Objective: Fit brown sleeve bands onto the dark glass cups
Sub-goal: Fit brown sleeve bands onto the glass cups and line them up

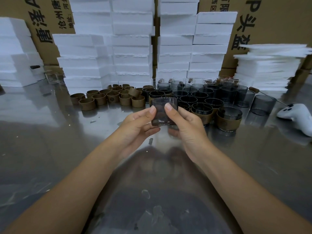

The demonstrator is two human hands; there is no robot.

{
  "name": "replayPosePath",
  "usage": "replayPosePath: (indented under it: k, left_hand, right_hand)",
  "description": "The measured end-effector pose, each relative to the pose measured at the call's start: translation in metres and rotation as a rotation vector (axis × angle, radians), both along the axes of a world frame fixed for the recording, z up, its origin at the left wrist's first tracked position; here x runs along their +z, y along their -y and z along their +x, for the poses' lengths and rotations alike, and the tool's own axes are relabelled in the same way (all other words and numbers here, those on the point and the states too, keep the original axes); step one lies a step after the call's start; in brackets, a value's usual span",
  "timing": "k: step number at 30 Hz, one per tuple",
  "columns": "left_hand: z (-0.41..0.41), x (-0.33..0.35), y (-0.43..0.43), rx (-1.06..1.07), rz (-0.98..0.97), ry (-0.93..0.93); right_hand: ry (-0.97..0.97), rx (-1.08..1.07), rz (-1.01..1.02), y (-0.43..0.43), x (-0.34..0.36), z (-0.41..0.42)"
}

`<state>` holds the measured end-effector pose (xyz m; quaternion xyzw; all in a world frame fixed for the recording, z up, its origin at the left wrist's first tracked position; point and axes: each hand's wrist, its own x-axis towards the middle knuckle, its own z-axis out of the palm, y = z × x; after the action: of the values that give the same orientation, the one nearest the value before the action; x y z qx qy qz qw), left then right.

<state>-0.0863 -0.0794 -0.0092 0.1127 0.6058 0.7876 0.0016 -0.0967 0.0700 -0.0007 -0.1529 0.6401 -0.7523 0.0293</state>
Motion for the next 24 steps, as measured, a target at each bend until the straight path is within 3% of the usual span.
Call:
replayPosePath:
  k: [8,11,16,24]
  left_hand:
    - [-0.0009,0.0013,0.0019,-0.011,0.08,0.045]
    - [-0.0017,0.0005,0.0012,0.027,0.026,0.049]
    - [-0.003,-0.0038,-0.0016,0.284,-0.178,-0.008]
    - [-0.0002,-0.0035,-0.0075,0.236,-0.176,-0.018]
  right_hand:
    - [0.09,0.091,-0.115,-0.0035,0.0004,-0.0067]
    - [0.089,0.058,-0.117,-0.002,-0.0005,-0.0069]
    - [0.071,-0.023,-0.101,-0.0015,-0.0019,-0.0068]
    - [0.021,-0.002,-0.001,-0.0002,-0.0052,-0.0065]
